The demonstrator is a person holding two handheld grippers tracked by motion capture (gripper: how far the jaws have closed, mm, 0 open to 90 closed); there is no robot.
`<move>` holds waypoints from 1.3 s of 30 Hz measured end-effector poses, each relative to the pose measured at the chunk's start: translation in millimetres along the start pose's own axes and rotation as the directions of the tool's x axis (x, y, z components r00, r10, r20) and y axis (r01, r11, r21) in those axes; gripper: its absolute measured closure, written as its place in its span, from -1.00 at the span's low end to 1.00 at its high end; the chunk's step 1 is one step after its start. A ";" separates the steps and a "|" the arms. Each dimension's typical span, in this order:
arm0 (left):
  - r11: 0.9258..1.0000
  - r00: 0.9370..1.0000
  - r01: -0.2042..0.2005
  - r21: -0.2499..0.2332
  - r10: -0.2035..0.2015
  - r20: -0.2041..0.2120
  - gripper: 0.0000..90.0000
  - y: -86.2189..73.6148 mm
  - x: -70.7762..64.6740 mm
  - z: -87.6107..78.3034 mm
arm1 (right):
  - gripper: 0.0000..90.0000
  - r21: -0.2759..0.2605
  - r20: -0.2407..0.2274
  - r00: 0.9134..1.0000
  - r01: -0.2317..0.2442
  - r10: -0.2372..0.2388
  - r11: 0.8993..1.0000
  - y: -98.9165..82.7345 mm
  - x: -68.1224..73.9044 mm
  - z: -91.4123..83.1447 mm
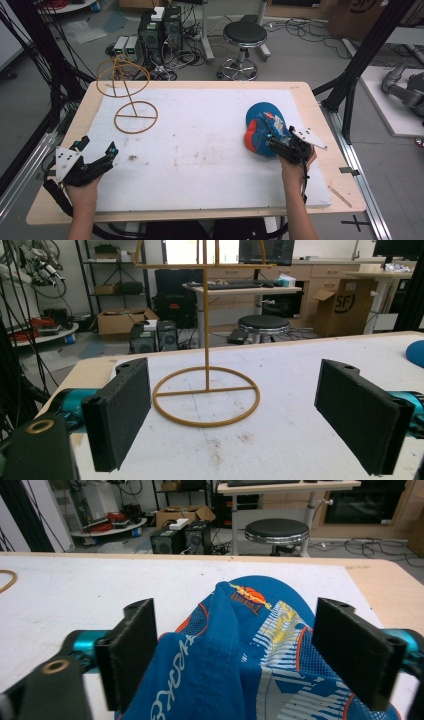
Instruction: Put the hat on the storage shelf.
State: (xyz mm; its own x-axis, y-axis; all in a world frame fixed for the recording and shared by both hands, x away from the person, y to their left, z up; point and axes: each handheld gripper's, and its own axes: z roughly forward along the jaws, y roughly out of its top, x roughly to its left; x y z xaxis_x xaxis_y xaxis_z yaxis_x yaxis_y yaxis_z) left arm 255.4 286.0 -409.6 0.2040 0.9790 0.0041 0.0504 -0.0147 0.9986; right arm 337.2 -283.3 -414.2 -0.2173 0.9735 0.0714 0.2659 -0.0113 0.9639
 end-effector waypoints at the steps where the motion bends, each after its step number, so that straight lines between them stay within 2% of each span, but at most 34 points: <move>1: 1.000 1.000 0.000 0.000 0.000 0.000 -0.66 0.0 -0.2 0.1 | -0.52 -0.001 -0.002 1.000 0.000 0.000 1.000 -0.3 -0.7 1.2; 7: 1.000 1.000 0.001 0.001 -0.001 -0.001 -0.66 -0.1 0.0 0.1 | -0.46 0.027 0.010 1.000 -0.001 0.001 1.000 -2.4 2.2 6.6; 11: 1.000 1.000 -0.001 0.001 0.001 0.000 -0.66 -0.1 0.1 -0.1 | -0.38 0.058 0.043 0.999 -0.013 0.011 0.998 -4.3 2.7 9.9; 15: 1.000 1.000 0.001 0.000 -0.001 0.001 -0.66 0.0 -0.1 0.3 | -0.35 0.069 0.043 0.999 -0.023 0.020 0.997 -5.4 2.4 11.2; 19: 1.000 1.000 0.001 0.000 -0.001 0.001 -0.66 0.0 -0.1 0.2 | -0.24 0.091 0.049 0.999 -0.026 0.022 0.995 -6.4 3.4 12.7; 23: 1.000 1.000 0.001 0.000 -0.001 0.001 -0.66 0.0 0.2 0.2 | -0.10 0.114 0.056 0.998 -0.010 0.003 0.993 -7.8 3.4 14.6; 25: 1.000 1.000 0.001 0.000 -0.001 0.001 -0.66 0.0 0.2 0.1 | 0.03 0.126 0.069 0.998 -0.020 0.011 0.992 -8.4 3.9 15.3; 27: 1.000 1.000 0.001 0.000 -0.001 0.001 -0.66 0.0 0.1 0.2 | 0.12 0.137 0.123 0.992 -0.017 0.000 0.990 -9.6 5.4 17.2; 31: 1.000 1.000 0.000 0.000 0.000 0.001 -0.66 0.1 0.0 0.1 | 0.28 0.181 0.120 0.993 -0.009 -0.014 0.983 -11.8 5.2 19.2; 34: 1.000 1.000 0.001 0.000 -0.001 0.002 -0.66 0.1 0.0 0.2 | 0.61 0.193 0.097 0.995 -0.003 -0.016 0.981 -11.7 5.6 19.2; 37: 1.000 1.000 0.000 0.000 0.000 0.001 -0.66 0.0 0.2 0.1 | 0.85 0.216 0.075 0.997 0.006 -0.023 0.976 -12.2 5.1 20.0; 39: 1.000 1.000 0.001 0.000 -0.001 0.001 -0.66 0.0 0.2 0.1 | 0.89 0.220 0.074 0.997 0.005 -0.022 0.976 -12.6 5.0 20.4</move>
State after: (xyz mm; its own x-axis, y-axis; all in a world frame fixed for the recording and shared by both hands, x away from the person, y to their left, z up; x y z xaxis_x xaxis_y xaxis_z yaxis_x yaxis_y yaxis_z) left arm 255.6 286.2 -409.6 0.2049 0.9788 0.0034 0.0510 -0.0141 0.9986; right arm 351.9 -273.7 -431.2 -0.1527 0.9878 0.0312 0.4646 0.0439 0.8844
